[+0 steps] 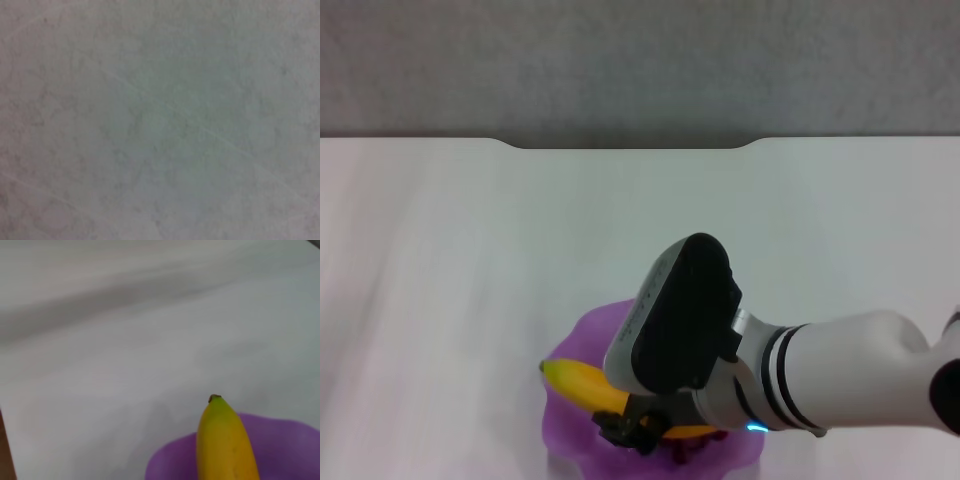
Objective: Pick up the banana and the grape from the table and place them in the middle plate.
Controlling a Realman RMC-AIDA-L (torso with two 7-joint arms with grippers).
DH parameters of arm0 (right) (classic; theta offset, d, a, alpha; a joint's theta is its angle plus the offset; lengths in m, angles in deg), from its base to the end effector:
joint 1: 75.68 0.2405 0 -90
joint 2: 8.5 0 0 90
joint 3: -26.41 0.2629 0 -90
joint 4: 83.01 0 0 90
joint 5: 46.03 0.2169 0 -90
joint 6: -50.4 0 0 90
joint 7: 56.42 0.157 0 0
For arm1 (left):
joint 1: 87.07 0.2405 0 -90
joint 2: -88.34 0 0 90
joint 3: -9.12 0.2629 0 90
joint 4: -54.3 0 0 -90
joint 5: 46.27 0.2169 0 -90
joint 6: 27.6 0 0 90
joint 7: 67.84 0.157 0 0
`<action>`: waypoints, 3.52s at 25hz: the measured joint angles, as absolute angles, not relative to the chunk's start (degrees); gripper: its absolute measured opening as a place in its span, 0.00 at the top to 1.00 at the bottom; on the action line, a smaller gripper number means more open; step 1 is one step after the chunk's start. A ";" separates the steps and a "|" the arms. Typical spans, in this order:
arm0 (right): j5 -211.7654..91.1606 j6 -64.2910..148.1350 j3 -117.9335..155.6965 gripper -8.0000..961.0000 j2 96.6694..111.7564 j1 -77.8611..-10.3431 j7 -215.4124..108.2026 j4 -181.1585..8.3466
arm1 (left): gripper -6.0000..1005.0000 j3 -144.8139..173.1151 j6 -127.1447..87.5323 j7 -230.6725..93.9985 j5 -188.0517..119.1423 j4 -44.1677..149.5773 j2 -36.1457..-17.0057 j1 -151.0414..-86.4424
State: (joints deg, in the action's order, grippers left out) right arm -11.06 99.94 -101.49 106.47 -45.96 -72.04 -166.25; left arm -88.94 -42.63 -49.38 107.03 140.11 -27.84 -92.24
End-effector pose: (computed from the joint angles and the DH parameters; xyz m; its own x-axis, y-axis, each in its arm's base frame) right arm 0.1261 0.3007 -0.1462 0.9521 -0.2862 0.1075 -0.2293 -0.9011 -0.3681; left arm -0.2732 0.3901 0.1263 0.7913 0.2240 0.5689 0.5807 0.0158 -0.8140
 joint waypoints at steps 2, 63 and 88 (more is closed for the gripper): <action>-10.98 100.10 -101.85 0.47 106.51 -45.36 -72.37 -165.18 | 0.17 -88.96 -42.63 -49.38 107.03 140.15 -27.84 -92.25; -14.67 98.63 -92.33 0.31 106.37 -48.19 -72.55 -170.62 | 0.17 -88.34 -42.50 -49.39 106.66 140.25 -27.96 -92.43; -15.89 64.71 -75.95 0.31 106.58 -68.99 -70.77 -175.58 | 0.17 -76.05 -25.03 -45.86 107.10 139.95 -27.96 -88.38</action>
